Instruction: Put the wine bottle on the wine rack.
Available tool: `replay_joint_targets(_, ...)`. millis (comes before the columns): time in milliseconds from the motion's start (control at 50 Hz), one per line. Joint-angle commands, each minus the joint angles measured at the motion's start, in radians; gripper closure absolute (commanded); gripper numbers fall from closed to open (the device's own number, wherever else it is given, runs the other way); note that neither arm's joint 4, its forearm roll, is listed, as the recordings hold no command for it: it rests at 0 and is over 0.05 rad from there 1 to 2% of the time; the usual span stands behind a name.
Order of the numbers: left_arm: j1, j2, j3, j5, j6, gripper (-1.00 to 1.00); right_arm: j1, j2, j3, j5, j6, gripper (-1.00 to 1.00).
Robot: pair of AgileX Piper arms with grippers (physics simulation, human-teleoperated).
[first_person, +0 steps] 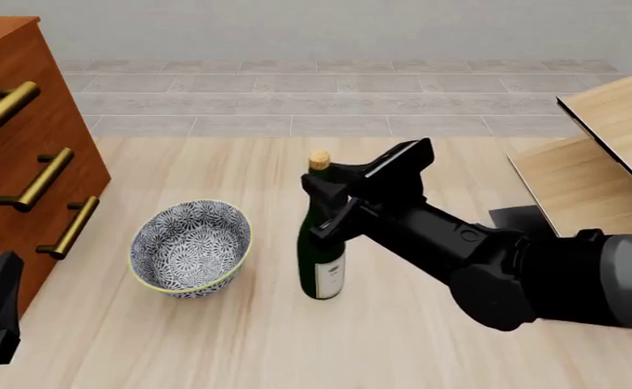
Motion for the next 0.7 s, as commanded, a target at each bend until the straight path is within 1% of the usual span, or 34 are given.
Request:
replay_joint_targets(20, 0.0, 0.0, -0.002, 0.0, 0.001, -1.0, -0.003, -0.037, 0.0, 0.013, 0.0, 1.0)
replay_joint_targets(400, -0.015, 0.029, -0.011, -0.032, -0.008, -1.0, -0.036, -0.185, -0.007, 0.121, -0.043, 1.0)
replay_joint_targets(500, -0.022, 0.027, -0.024, -0.024, -0.008, -1.0, -0.067, -0.226, -0.004, 0.138, -0.052, 1.0)
replay_joint_targets(540, -0.025, 0.025, -0.029, -0.019, -0.006, -1.0, -0.088, -0.243, -0.002, 0.139, -0.046, 1.0)
replay_joint_targets(700, -0.027, 0.022, -0.042, -0.011, -0.008, -1.0, -0.123, -0.284, -0.02, 0.185, -0.043, 1.0)
